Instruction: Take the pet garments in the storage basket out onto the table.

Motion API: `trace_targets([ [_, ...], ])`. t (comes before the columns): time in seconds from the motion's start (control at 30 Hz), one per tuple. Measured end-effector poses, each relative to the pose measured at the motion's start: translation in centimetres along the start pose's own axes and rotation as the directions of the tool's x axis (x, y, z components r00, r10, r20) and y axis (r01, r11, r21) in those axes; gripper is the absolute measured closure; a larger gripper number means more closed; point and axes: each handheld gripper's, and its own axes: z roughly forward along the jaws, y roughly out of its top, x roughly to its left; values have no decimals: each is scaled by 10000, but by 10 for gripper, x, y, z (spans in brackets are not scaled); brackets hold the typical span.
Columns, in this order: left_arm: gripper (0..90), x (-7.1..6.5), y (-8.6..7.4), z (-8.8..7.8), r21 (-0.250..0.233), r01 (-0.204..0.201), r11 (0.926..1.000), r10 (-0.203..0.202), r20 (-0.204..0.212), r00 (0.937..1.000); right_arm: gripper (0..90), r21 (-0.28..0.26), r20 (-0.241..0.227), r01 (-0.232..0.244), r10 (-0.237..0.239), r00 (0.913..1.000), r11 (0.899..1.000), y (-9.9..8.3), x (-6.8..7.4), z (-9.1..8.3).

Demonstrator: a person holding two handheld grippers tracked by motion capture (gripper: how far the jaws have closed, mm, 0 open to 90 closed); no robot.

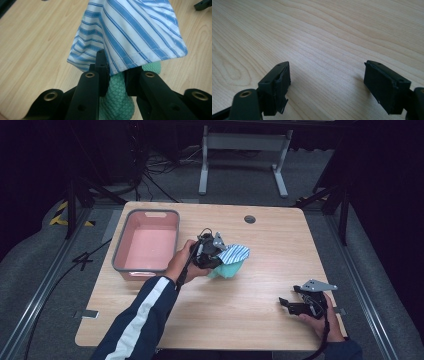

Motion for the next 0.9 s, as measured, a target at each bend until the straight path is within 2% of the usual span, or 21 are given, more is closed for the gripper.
trace_targets([
  [0.13, 773, -3, 1, 13, 182, -34, 9998, 34, -15, 10000, 221, 0, -7, -6, 6, 10000, 10000, 0, 0, 0],
  [0.33, 757, -9, -2, 29, 365, -64, 9993, 57, 181, 9998, 221, -1, -4, -1, 1, 10000, 10000, 0, 0, 0],
  [0.4, 747, -11, -3, 33, 437, -111, 9990, 107, 89, 9999, 222, -1, -5, -4, 4, 10000, 10000, 0, 0, 0],
  [0.6, 705, -17, -8, 45, 718, -201, 9972, 168, 450, 9988, 221, 5, 5, 8, -8, 10000, 10000, 0, 0, 0],
  [0.73, 554, -19, -11, 45, 617, -101, 9980, 62, 630, 9980, 221, 1, -1, -1, 1, 10000, 10000, 0, 0, 0],
  [0.8, 425, -19, -11, 43, 697, -75, 9975, 31, 637, 9980, 221, 0, -2, 0, 0, 10000, 10000, 0, 0, 0],
  [0.83, 379, -20, -13, 37, 414, -27, 9991, 5, 532, 9986, 221, -1, -7, -7, 7, 10000, 10000, 0, 0, 0],
  [0.9, 345, -20, -13, 35, 324, -55, 9995, 38, 545, 9985, 221, 1, -4, -3, 3, 10000, 10000, 0, 0, 0],
])
